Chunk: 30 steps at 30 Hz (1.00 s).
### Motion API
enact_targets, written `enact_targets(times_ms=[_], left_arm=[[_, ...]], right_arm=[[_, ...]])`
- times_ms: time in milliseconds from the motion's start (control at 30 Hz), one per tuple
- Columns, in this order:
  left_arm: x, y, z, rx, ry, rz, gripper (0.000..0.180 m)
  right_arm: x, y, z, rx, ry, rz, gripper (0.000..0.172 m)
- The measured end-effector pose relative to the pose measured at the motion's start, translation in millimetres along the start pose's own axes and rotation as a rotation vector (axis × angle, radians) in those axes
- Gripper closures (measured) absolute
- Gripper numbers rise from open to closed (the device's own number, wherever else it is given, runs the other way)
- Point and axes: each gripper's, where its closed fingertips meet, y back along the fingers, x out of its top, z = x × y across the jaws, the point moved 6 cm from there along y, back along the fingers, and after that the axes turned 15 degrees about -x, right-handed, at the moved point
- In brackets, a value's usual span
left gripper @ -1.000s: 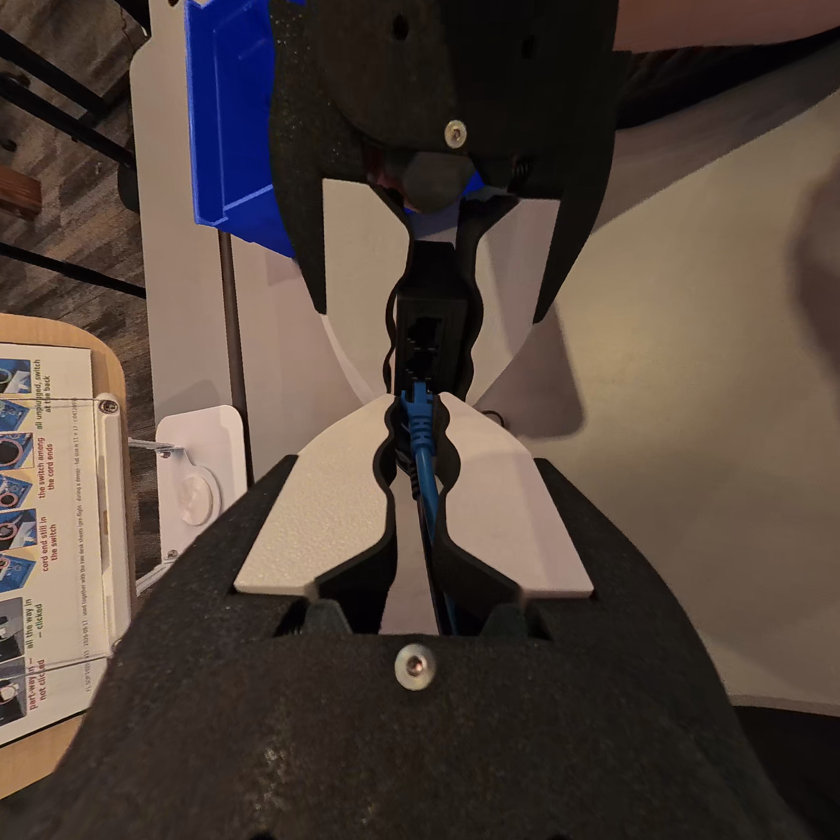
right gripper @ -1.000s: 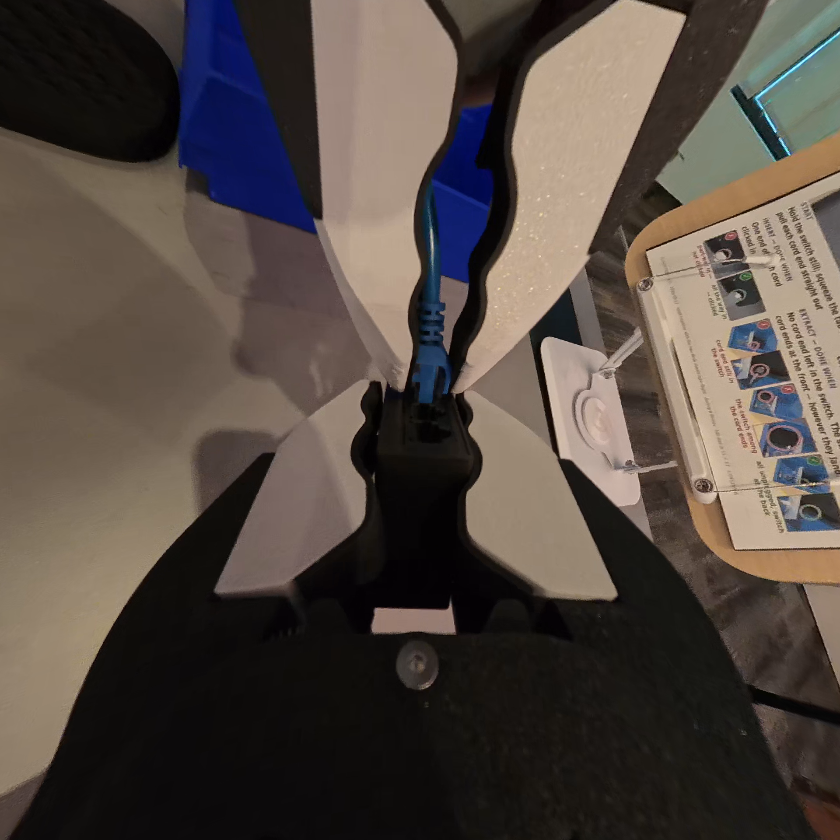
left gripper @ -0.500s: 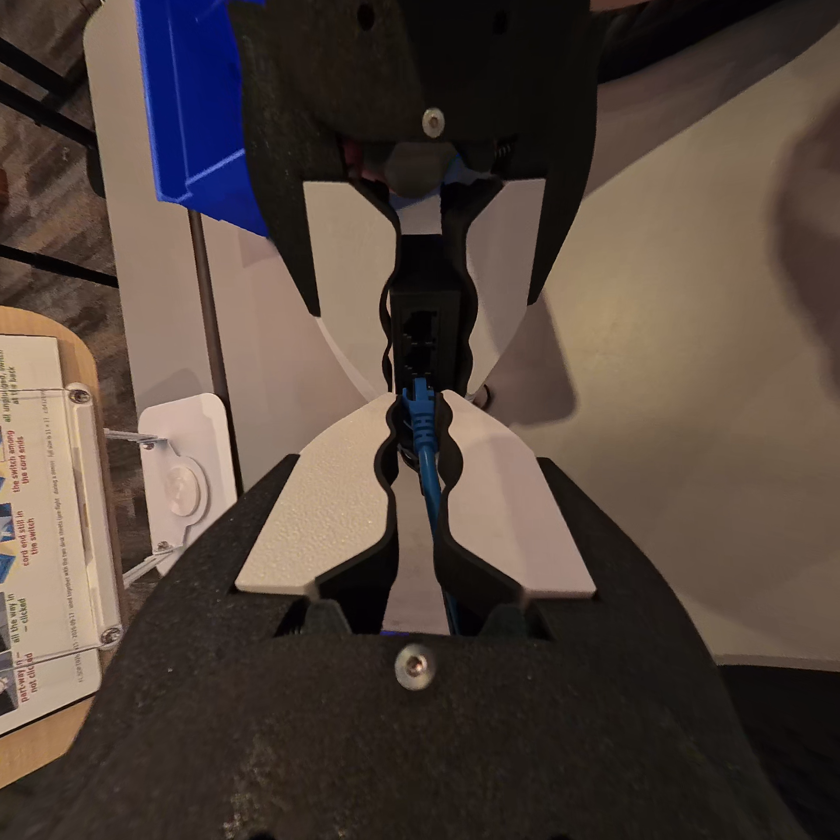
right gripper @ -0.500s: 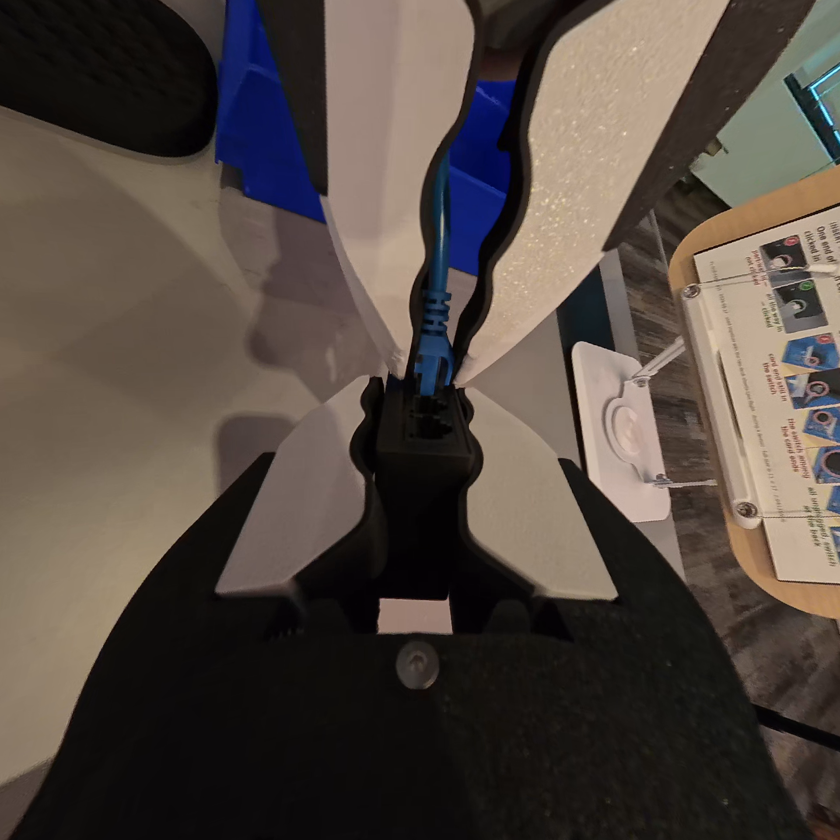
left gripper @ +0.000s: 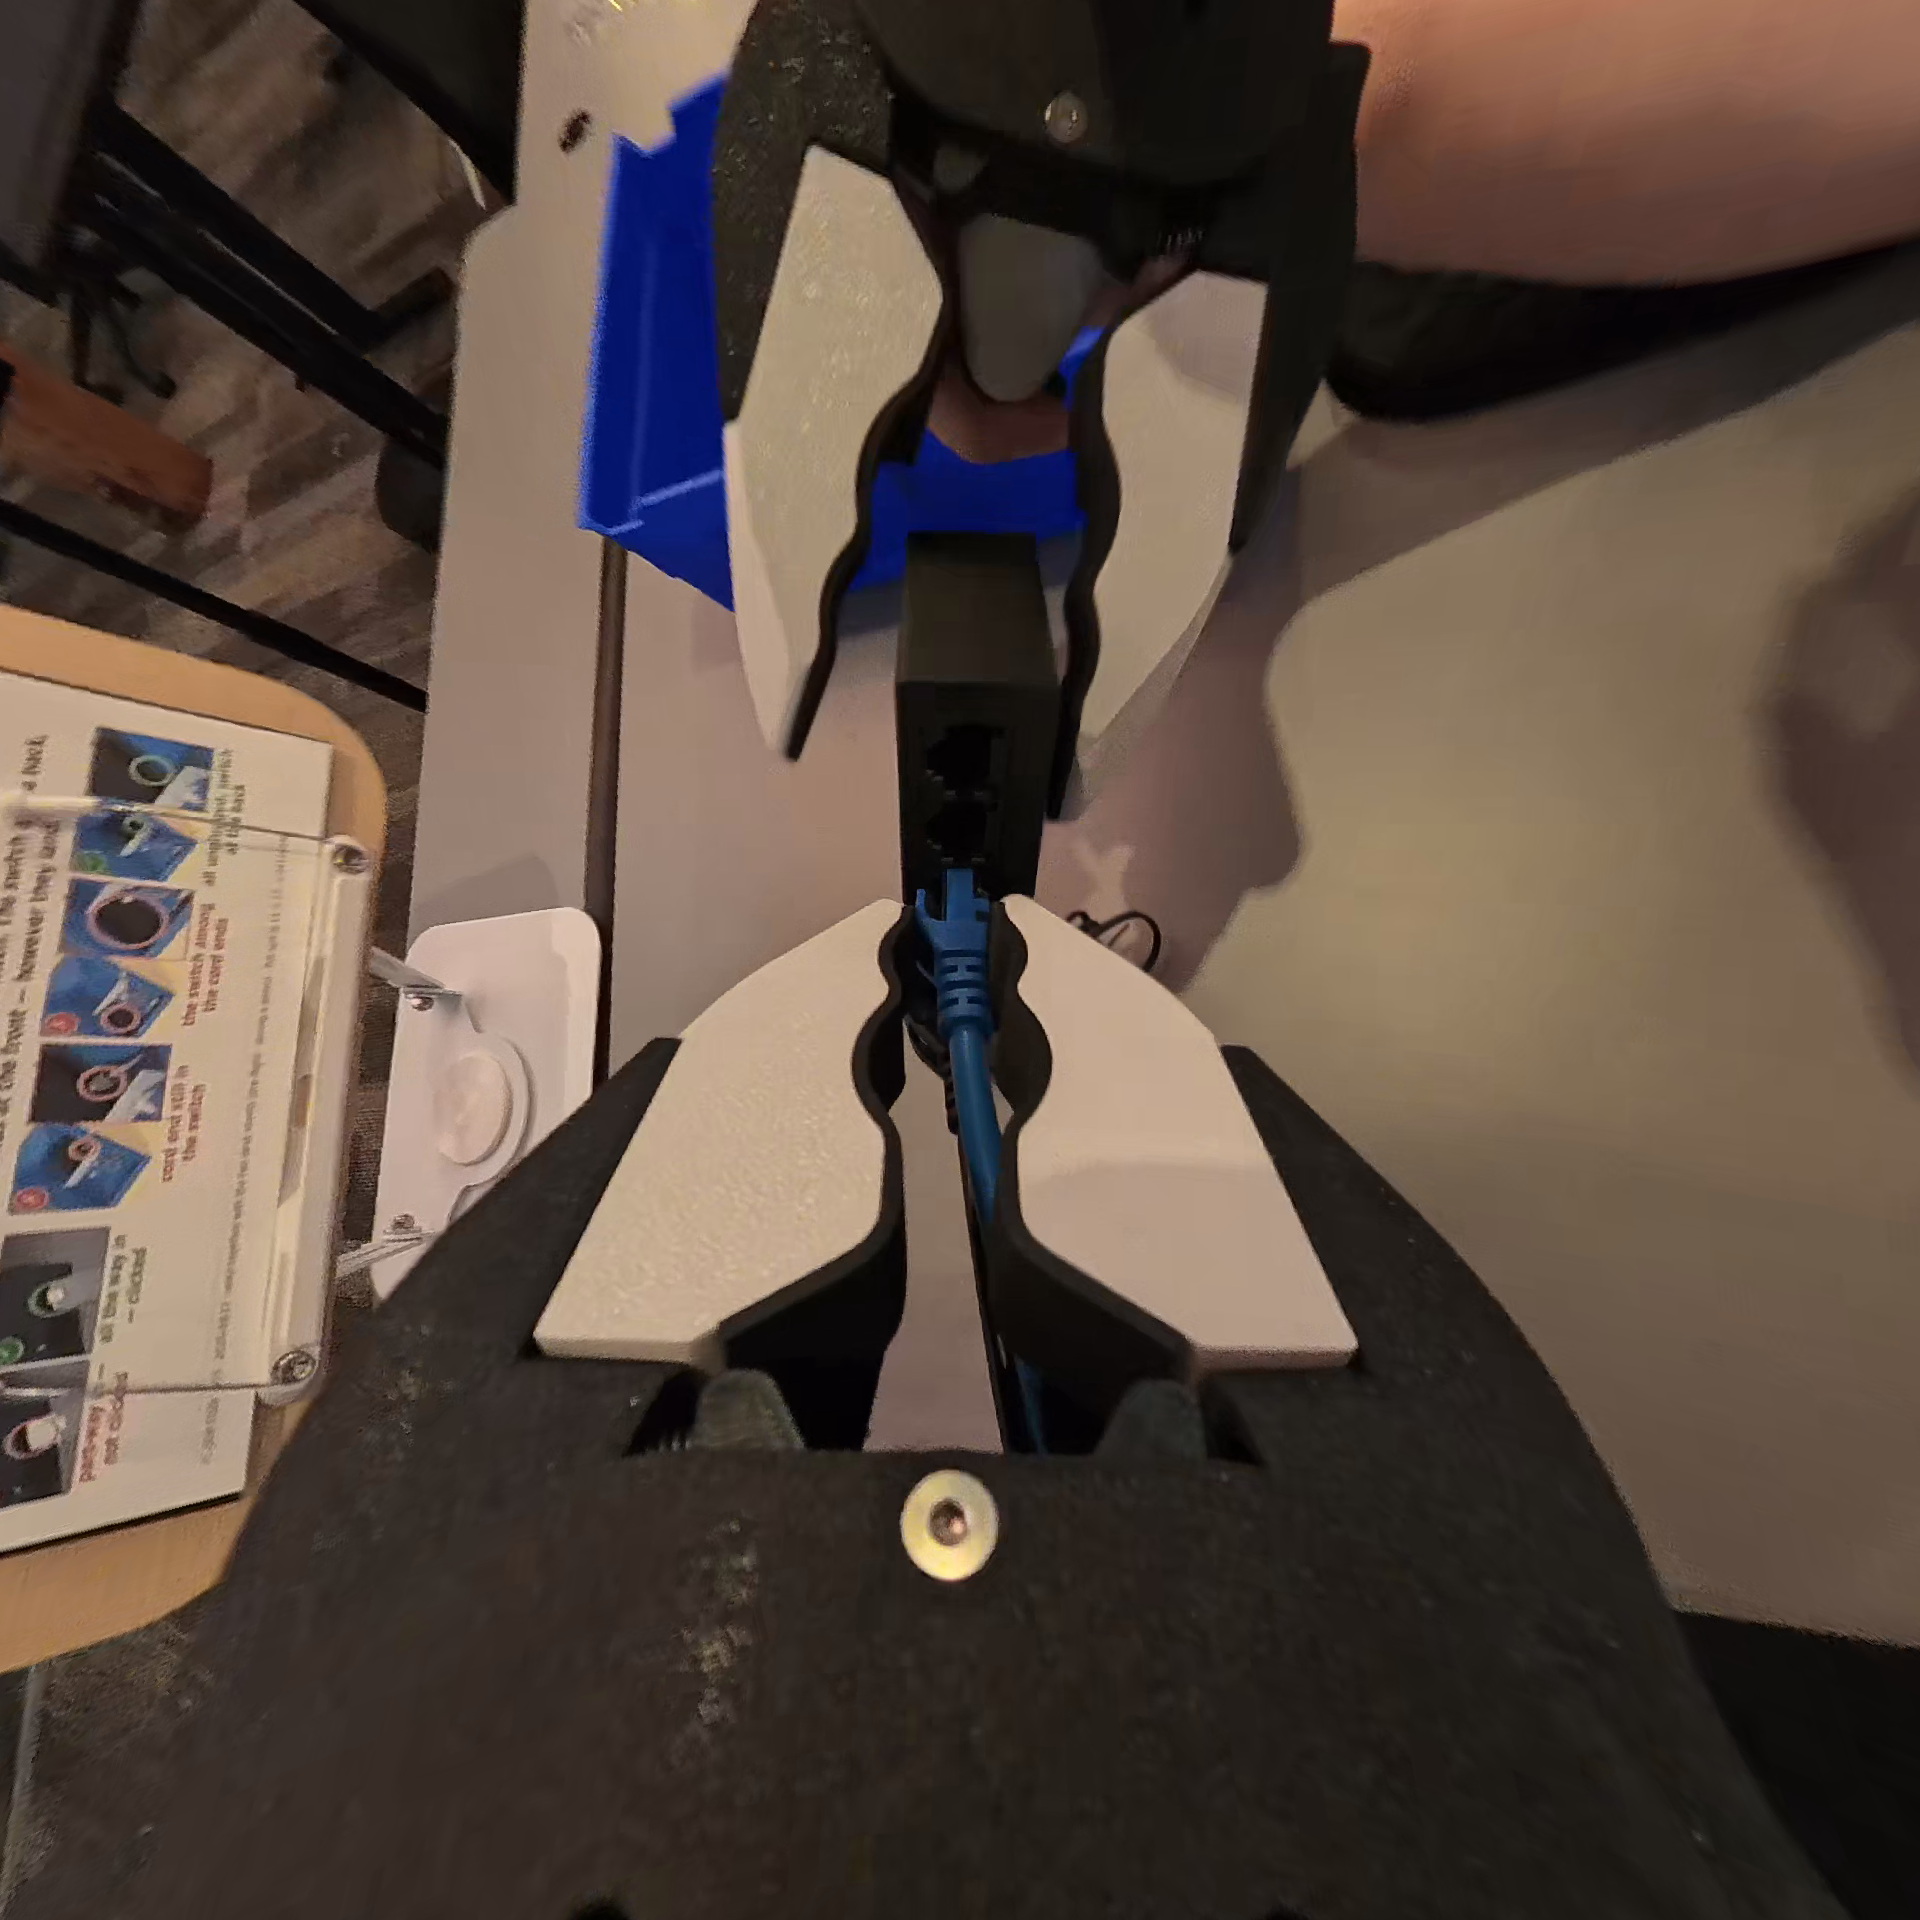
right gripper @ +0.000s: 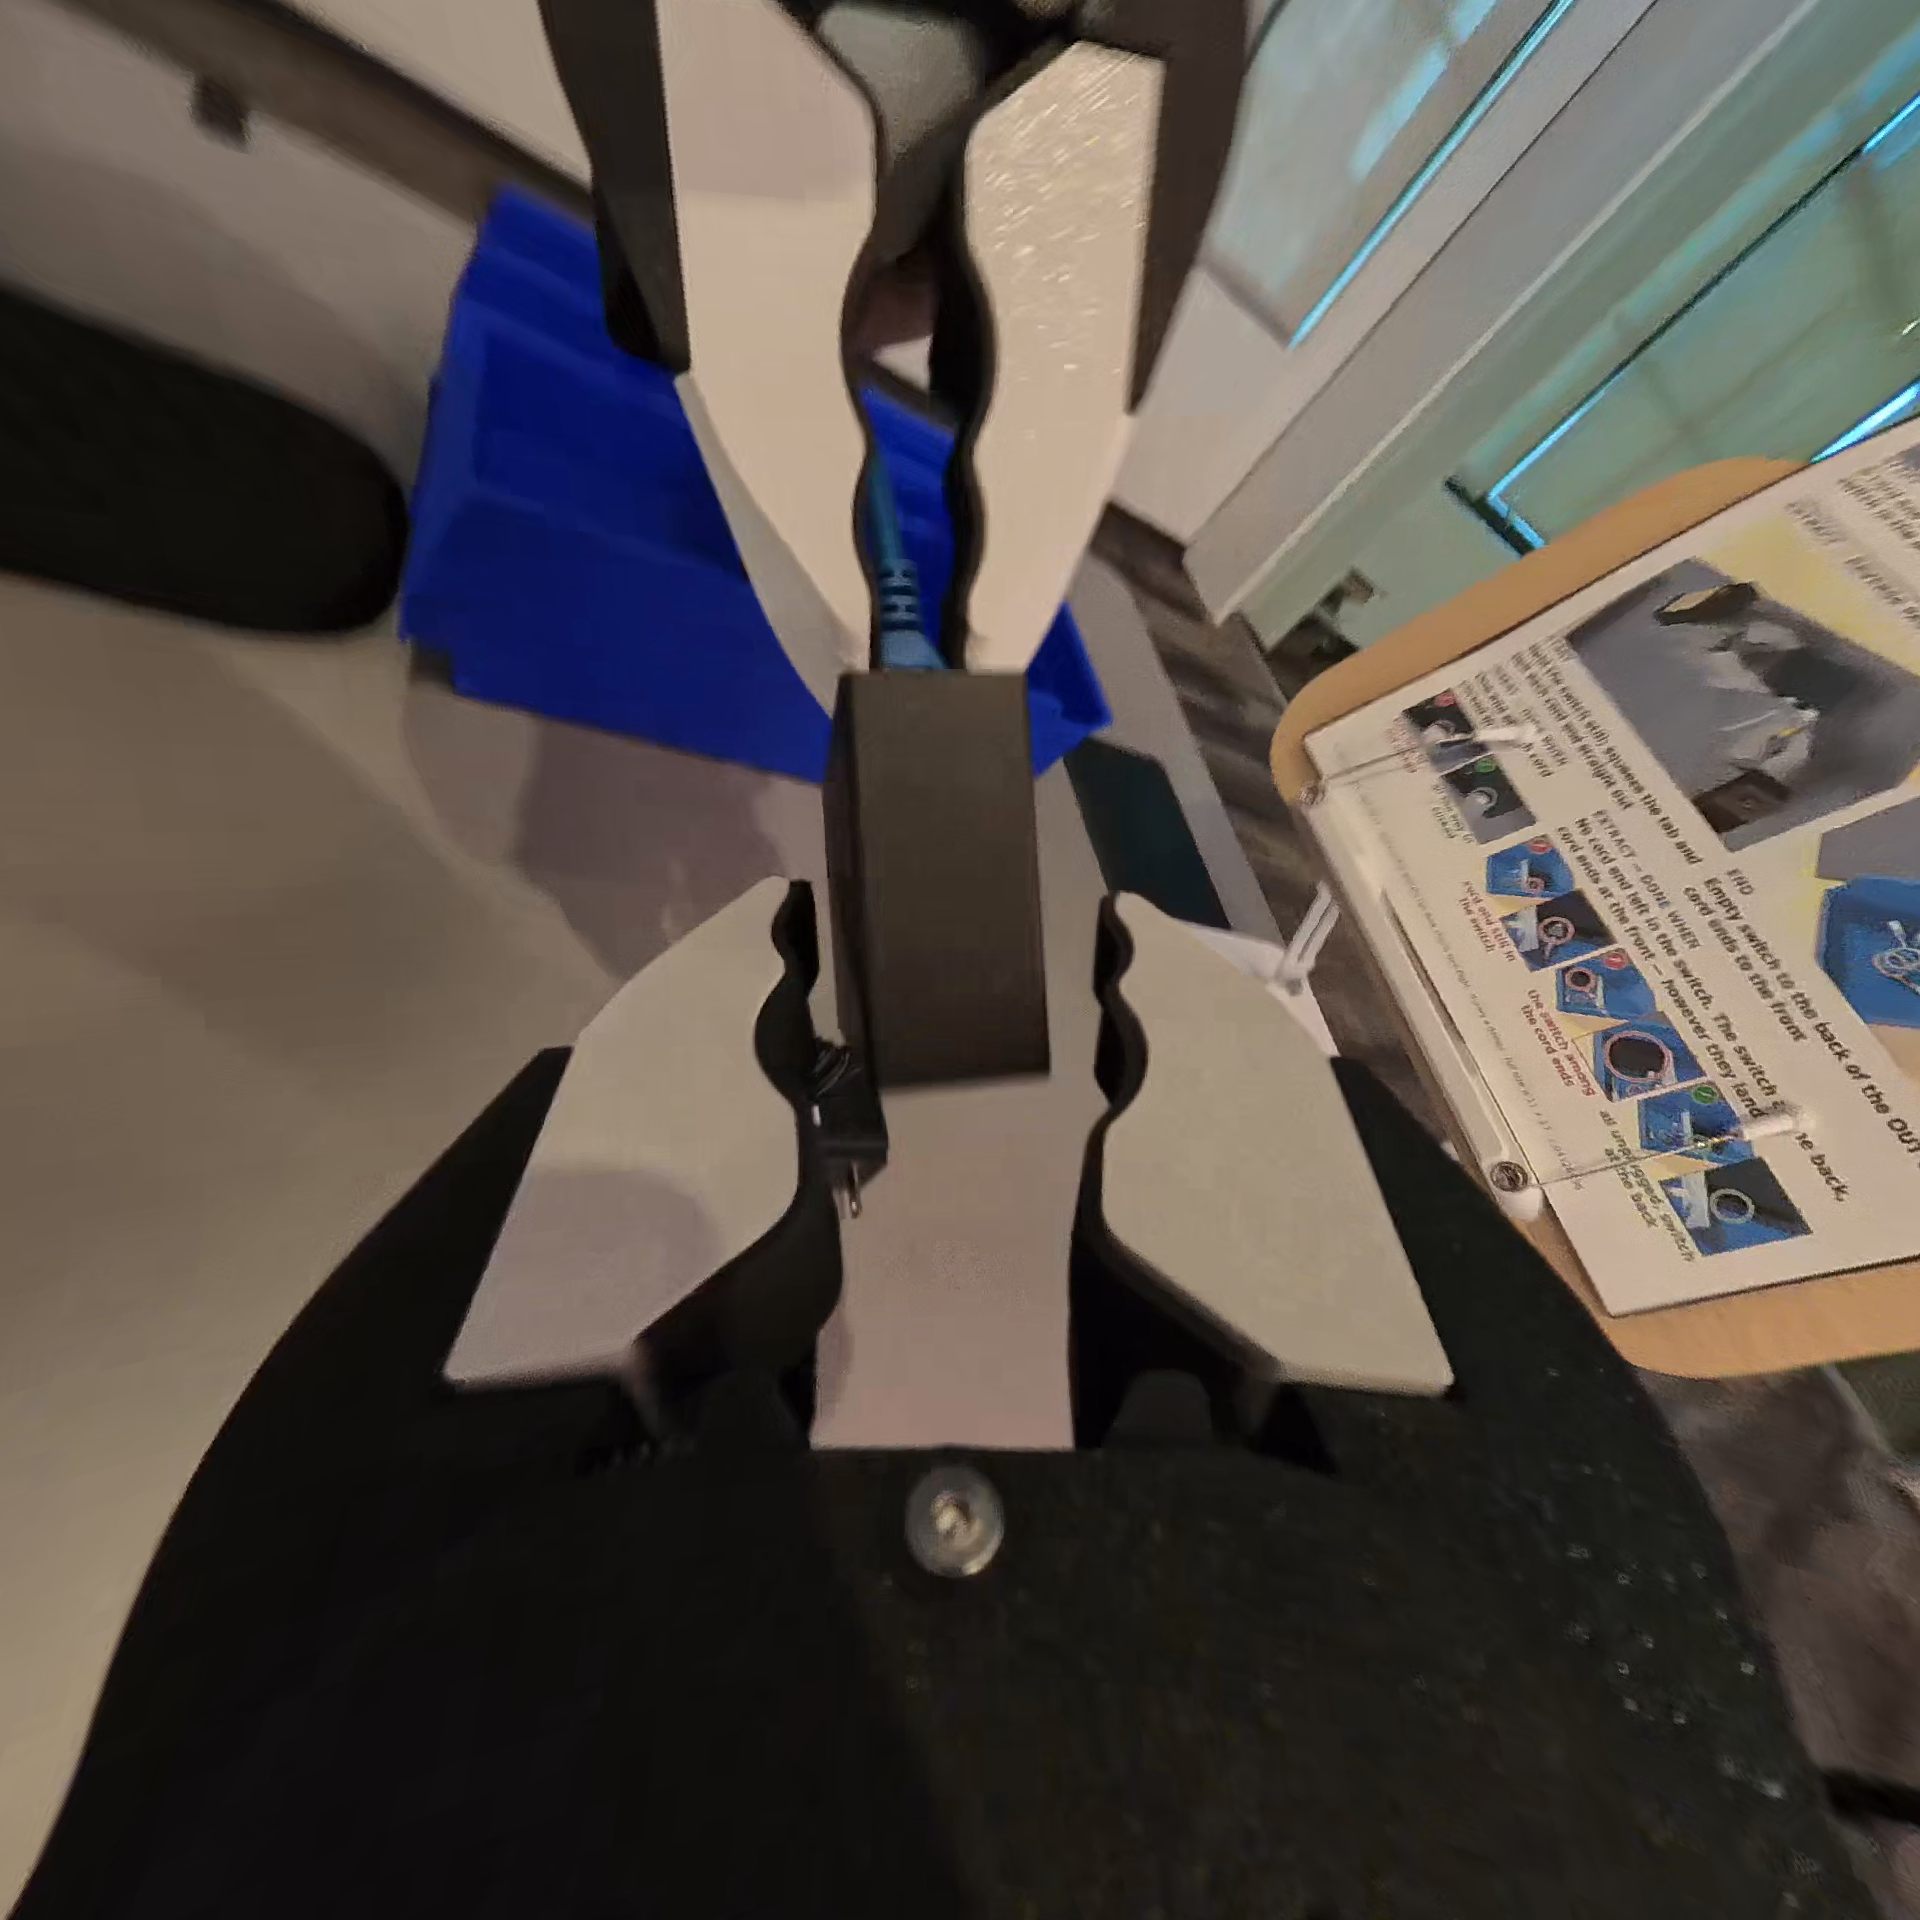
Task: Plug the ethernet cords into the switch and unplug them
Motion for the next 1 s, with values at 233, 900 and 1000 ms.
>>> enact_targets(times_ms=[233,900,1000], left_arm=[[21,18,12,0.003,-0.044,0.176,0.168],[30,16,36,-0.005,-0.143,0.116,0.168],[28,16,37,-0.002,-0.145,0.095,0.168]], right_arm=[[13,13,0,0.109,-0.166,0.279,0.116],[29,19,-23,0.160,-0.034,0.295,0.141],[28,17,-25,0.157,-0.028,0.283,0.141]])
